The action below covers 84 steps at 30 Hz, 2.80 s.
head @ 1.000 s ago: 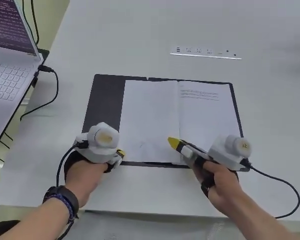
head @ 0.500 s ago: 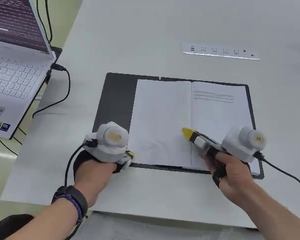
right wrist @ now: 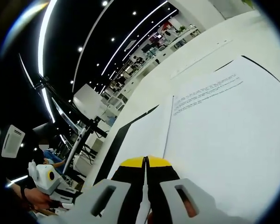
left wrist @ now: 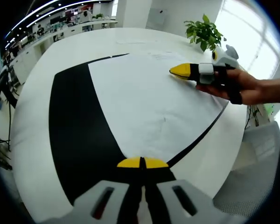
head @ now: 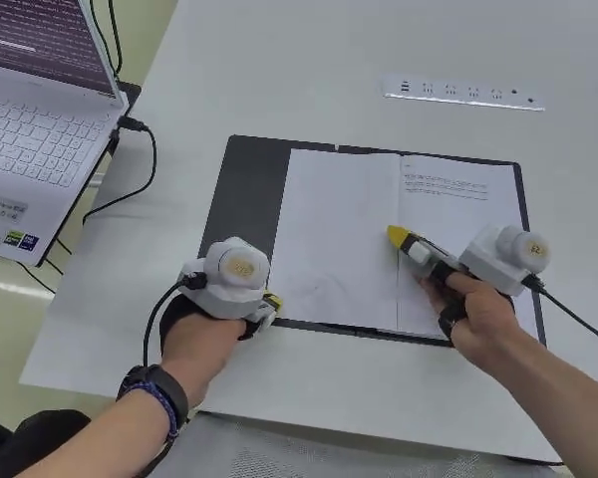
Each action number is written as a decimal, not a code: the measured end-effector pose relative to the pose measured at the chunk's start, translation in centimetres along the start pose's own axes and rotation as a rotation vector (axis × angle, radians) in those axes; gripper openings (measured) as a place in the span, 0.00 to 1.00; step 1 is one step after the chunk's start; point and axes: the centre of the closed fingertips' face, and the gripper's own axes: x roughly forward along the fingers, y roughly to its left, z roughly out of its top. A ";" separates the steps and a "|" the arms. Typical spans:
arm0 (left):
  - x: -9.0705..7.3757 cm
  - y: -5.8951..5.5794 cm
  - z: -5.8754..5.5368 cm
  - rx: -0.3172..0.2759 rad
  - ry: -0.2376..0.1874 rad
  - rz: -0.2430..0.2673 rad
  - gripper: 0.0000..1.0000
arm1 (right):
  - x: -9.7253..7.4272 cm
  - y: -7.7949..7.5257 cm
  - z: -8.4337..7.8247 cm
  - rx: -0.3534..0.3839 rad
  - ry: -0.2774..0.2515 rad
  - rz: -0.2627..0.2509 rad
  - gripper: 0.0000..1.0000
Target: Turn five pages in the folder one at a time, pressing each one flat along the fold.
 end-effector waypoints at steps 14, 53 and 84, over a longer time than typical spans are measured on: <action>0.2 0.0 0.2 0.005 0.011 -0.012 0.00 | 2.5 -1.1 2.2 0.006 -0.047 -0.001 0.00; 0.4 0.2 0.0 0.007 -0.001 -0.008 0.00 | 7.3 -3.2 9.2 0.107 -0.261 -0.078 0.00; 0.2 0.2 0.0 -0.023 -0.009 -0.014 0.00 | 5.4 -2.5 6.4 0.037 -0.168 0.013 0.00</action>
